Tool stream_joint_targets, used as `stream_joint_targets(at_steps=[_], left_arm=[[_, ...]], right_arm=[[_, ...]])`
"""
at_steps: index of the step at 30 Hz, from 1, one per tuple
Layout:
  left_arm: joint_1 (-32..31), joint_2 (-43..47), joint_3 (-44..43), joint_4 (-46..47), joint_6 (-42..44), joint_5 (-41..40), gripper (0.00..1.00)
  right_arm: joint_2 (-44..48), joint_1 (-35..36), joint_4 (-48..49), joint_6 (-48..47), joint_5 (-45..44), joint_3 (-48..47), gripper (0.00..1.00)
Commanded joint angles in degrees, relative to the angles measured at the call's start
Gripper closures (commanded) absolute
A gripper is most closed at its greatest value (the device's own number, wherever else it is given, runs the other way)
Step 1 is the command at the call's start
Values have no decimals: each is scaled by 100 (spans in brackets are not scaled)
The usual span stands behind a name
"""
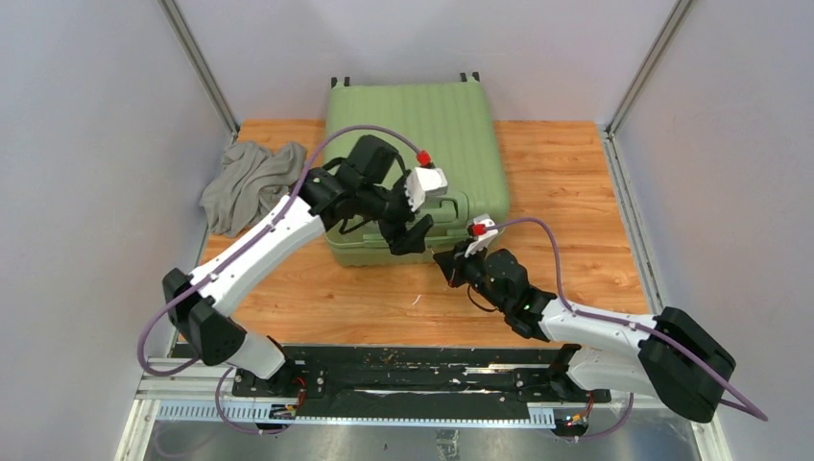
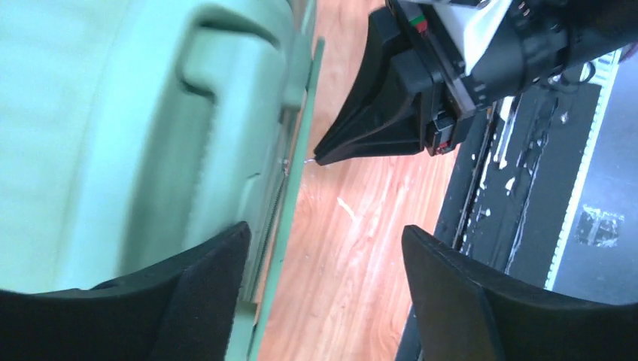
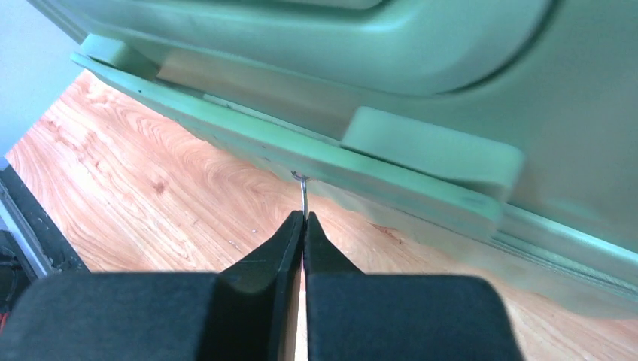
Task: Pack the luggage
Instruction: Zip the luggage at the center of the board.
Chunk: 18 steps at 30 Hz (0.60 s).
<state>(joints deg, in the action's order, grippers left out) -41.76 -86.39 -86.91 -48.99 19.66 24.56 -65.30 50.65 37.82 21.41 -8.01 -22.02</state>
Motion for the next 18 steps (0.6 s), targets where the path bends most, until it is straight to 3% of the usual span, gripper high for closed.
stream_joint_targets(at_steps=[1,2,3,10,18], left_arm=[[554,573,-463,213,-311,253,11],[800,659,-485,111,-354,388,2],[1077,722,-525,18,-366,462,0],[3278,1213,-77,-203,-124,667,0],[5146,1153,828,-86,196,710,0]], right_arm=[[328,-110,105,298,-376,297,90],[371,-128,10,327,-369,323,87],[417,-150,-73,374,-382,348,83],[641,-269,-600,484,-333,339,65],[1333,-376,-1479,520,-583,319,49]])
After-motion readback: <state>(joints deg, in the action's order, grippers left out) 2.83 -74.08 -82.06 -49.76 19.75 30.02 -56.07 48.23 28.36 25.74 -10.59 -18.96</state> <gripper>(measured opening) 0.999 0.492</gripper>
